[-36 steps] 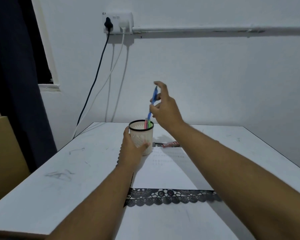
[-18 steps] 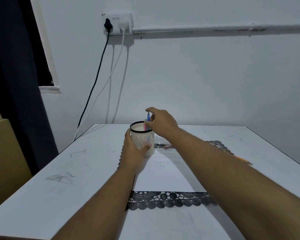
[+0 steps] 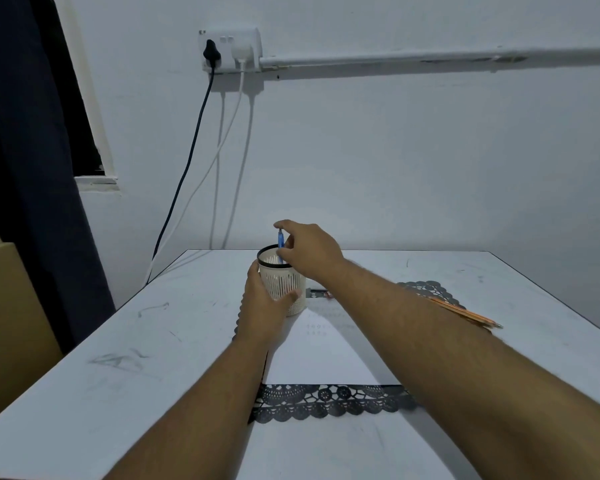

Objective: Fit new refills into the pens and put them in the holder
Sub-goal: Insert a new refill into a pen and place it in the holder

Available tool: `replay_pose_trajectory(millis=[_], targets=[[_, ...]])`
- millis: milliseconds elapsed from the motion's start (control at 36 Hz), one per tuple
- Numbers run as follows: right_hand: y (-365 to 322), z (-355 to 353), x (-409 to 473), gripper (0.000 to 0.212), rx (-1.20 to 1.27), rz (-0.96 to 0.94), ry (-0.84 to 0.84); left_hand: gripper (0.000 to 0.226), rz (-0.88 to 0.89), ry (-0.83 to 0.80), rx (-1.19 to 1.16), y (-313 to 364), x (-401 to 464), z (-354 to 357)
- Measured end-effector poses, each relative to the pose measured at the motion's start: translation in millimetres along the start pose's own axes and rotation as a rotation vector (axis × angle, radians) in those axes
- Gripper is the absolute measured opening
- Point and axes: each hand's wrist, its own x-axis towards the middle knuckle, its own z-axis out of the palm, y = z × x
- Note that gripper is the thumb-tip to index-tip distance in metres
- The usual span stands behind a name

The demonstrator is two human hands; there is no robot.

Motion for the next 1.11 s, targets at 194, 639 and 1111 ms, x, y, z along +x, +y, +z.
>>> replay_pose_trajectory(millis=[194, 639, 1111], targets=[[1, -2, 6, 0.043, 0.111, 0.065, 0.101, 0.098, 0.003, 0.007, 0.028, 0, 1, -1], [7, 1, 5, 0.018, 0.132, 0.106, 0.094, 0.097, -0.005, 0.023, 0.068, 6, -2, -1], [7, -2, 0, 0.045, 0.119, 0.088, 0.051, 0.097, -0.009, 0.018, 0.049, 1, 1, 0]])
